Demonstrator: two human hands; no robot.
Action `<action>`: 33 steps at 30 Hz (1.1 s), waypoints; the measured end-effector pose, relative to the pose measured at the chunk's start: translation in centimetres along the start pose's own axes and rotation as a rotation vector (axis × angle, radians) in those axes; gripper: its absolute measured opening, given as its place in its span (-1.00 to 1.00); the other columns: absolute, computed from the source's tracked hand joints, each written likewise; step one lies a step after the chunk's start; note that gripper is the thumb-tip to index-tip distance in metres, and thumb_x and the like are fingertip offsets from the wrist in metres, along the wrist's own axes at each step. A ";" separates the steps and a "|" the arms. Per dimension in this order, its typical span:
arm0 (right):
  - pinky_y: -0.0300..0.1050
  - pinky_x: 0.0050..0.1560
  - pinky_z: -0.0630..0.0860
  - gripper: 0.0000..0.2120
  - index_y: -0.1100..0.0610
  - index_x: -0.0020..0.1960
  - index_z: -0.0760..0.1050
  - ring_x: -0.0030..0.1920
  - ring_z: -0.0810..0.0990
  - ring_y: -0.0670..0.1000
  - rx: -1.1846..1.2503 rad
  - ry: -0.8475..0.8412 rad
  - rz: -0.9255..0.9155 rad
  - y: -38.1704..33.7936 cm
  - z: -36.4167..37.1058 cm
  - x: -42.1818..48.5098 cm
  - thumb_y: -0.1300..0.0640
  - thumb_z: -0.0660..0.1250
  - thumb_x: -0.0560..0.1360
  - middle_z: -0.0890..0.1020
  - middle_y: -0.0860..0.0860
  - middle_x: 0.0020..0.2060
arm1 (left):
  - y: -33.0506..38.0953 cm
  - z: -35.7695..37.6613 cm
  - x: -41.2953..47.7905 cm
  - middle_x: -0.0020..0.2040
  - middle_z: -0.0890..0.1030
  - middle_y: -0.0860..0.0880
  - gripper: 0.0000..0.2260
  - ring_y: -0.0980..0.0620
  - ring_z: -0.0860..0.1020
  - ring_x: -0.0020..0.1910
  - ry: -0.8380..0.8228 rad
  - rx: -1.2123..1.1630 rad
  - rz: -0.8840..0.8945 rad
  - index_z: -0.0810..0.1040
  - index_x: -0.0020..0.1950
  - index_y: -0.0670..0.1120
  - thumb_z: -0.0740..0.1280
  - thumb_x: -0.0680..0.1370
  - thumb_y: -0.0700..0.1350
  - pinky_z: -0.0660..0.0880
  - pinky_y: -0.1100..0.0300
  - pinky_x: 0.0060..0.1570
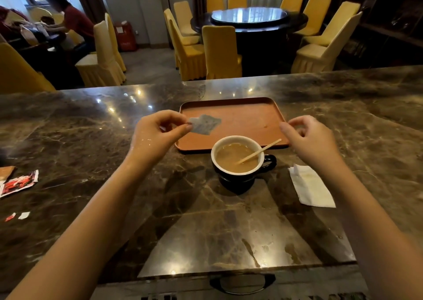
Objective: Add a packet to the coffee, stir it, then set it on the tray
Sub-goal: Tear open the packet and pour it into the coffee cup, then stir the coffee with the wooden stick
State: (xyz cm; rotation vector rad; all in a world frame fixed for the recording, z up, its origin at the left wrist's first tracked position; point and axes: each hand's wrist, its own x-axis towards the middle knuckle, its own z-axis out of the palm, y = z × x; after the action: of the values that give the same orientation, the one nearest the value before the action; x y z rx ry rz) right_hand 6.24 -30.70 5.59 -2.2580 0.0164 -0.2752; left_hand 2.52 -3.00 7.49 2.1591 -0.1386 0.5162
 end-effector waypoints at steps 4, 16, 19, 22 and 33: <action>-0.30 -0.49 0.43 -0.73 0.13 0.04 0.53 -0.46 0.50 -0.17 0.287 -0.265 0.117 0.8 0.7 -0.2 -0.04 0.27 0.48 0.60 0.01 -0.30 | -2.3 -2.2 -1.2 -0.20 0.65 0.16 -0.92 0.22 0.59 -0.21 -0.081 -0.063 -0.201 0.62 -0.14 0.07 0.42 0.39 -0.05 0.50 0.37 -0.32; -0.40 -0.46 0.44 -0.79 0.11 -0.16 0.62 -0.50 0.48 -0.18 0.397 -0.342 -0.148 -2.6 1.5 -2.3 0.09 0.23 0.52 0.60 -0.02 -0.42 | -6.5 -4.1 -2.5 -0.24 0.67 0.08 -0.98 0.10 0.56 -0.21 -0.372 0.045 -0.617 0.67 -0.25 0.05 0.44 0.38 -0.05 0.41 0.19 -0.20; -0.43 -0.46 0.43 -0.78 0.10 -0.20 0.60 -0.48 0.52 -0.19 0.278 -0.281 -0.252 -2.2 1.0 -2.5 0.11 0.22 0.52 0.59 -0.03 -0.44 | -7.0 -4.0 -2.6 -0.17 0.66 0.03 -0.98 0.07 0.58 -0.12 -0.312 0.087 -0.638 0.64 -0.21 -0.02 0.43 0.40 -0.09 0.38 0.24 -0.22; -0.38 -0.43 0.45 -0.78 0.12 -0.20 0.58 -0.46 0.54 -0.15 0.162 -0.119 -0.297 -1.4 0.7 -2.0 0.11 0.22 0.53 0.60 -0.02 -0.42 | -7.5 -4.0 -2.6 -0.17 0.65 0.00 -0.96 0.06 0.57 -0.14 -0.284 0.155 -0.642 0.63 -0.20 -0.04 0.42 0.41 -0.09 0.33 0.27 -0.30; -0.35 -0.49 0.49 -0.81 0.12 -0.19 0.57 -0.49 0.55 -0.07 0.351 -0.220 -0.248 -2.2 2.4 -3.2 0.13 0.23 0.52 0.62 0.00 -0.42 | -8.9 -4.1 -2.4 -0.22 0.60 0.07 -0.95 0.13 0.52 -0.20 -0.112 0.293 -0.601 0.59 -0.17 0.02 0.43 0.41 -0.06 0.39 0.26 -0.30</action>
State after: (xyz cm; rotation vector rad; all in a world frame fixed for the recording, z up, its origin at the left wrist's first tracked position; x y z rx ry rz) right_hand 3.47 -27.14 5.18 -1.9264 -0.4001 -0.1449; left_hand 1.57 5.42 2.01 2.3622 0.5422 0.0673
